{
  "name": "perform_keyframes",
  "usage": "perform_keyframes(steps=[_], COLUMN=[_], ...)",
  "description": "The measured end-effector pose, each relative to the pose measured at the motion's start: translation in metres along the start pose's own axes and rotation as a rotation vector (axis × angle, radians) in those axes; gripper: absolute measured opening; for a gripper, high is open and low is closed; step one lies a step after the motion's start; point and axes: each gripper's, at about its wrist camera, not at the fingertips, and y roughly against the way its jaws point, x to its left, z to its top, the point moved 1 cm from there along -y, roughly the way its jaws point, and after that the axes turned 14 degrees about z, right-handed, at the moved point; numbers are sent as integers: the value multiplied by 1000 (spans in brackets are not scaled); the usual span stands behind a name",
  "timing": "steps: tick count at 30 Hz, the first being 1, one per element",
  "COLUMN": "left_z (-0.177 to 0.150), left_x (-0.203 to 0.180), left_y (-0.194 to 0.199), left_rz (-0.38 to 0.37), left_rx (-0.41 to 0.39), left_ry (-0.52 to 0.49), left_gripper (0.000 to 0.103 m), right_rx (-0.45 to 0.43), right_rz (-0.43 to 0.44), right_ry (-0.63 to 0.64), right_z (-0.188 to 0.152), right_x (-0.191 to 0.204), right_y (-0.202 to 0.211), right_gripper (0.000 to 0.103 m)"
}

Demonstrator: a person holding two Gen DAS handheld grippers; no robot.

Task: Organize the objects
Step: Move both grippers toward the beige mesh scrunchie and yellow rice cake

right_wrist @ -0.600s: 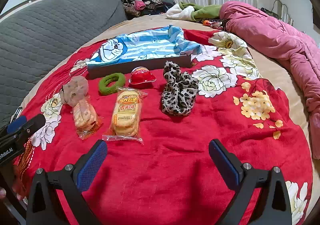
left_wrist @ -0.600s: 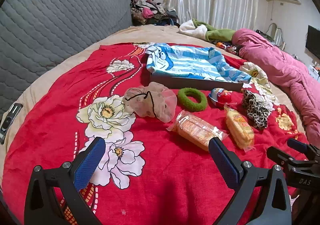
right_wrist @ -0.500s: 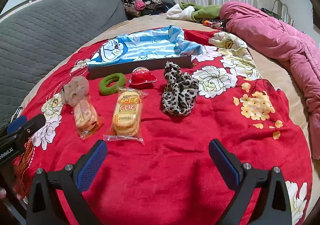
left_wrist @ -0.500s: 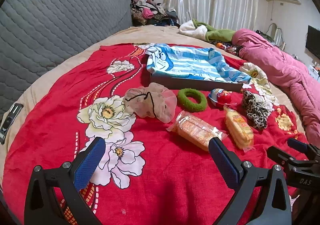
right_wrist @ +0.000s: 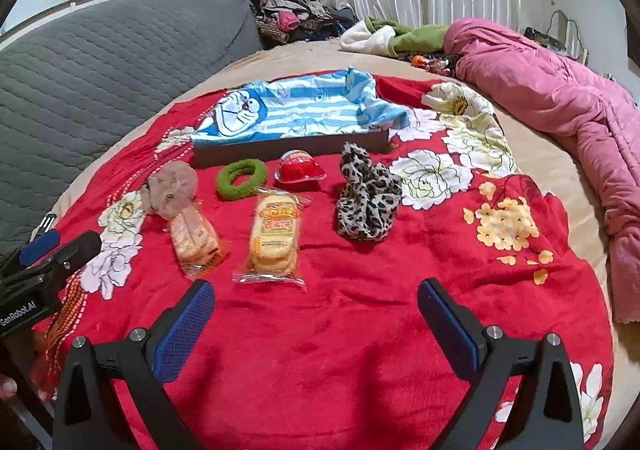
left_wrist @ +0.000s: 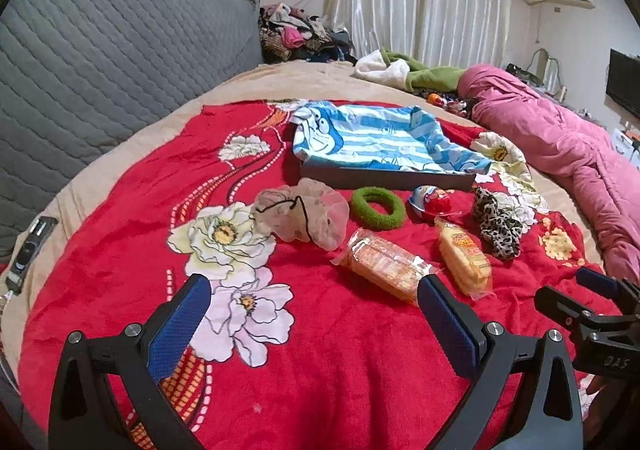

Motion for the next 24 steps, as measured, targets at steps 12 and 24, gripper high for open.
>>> perform_keyframes(steps=[12, 24], left_z=[5, 4], left_x=[21, 36], left_y=[32, 51], left_rz=[1, 1], left_rx=[-43, -53], left_ry=[31, 35], left_gripper=[103, 103], right_rx=[-52, -75], right_rz=[3, 13], right_ry=[56, 84], right_z=[6, 4], right_x=[32, 55], right_y=[32, 52], right_gripper=[102, 102])
